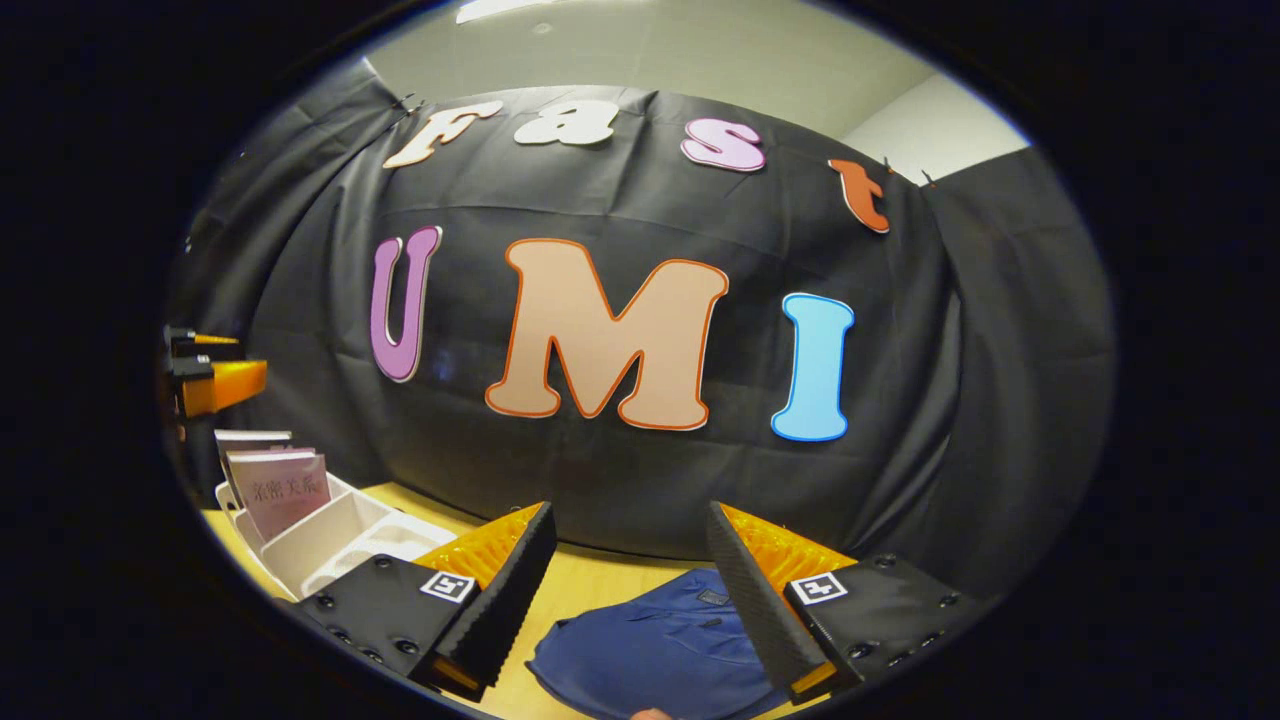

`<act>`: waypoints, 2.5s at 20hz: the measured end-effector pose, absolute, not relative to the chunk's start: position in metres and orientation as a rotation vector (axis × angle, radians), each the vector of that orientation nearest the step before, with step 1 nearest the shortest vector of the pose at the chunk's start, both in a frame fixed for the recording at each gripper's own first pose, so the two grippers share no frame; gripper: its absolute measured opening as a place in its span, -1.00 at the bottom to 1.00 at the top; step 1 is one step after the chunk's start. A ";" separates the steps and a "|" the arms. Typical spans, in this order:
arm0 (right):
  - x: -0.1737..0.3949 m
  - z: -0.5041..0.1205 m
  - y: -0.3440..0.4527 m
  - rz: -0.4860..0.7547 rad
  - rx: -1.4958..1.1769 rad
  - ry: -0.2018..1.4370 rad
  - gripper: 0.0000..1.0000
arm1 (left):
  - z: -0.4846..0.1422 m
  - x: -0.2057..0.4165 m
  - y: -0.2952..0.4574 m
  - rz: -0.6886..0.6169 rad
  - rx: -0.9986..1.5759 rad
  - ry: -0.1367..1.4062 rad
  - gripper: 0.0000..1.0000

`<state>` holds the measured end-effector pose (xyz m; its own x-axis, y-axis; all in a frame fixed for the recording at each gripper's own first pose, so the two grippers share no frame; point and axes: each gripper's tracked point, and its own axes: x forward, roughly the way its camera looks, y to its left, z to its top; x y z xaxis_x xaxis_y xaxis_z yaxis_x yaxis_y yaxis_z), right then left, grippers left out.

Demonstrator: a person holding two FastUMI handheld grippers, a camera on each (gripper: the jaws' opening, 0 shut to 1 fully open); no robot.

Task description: Open the schoolbag, grab two books from the bookshelf and put them into the schoolbag.

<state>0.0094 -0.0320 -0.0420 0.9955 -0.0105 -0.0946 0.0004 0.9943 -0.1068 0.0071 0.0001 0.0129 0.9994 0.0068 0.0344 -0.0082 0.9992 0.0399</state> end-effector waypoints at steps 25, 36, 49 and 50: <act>-0.062 -0.244 -0.004 0.447 -0.776 0.417 0.96 | -0.013 -0.001 0.032 0.087 0.068 0.039 0.97; -0.064 -0.281 -0.009 0.456 -0.918 0.452 1.00 | -0.014 -0.006 0.033 0.100 0.096 0.049 0.97; -0.047 -0.275 -0.014 0.393 -0.995 0.440 -0.24 | -0.018 -0.005 0.031 0.091 0.100 0.057 0.97; -0.042 -0.271 -0.015 0.377 -0.984 0.433 -0.52 | -0.019 -0.005 0.033 0.094 0.101 0.059 0.97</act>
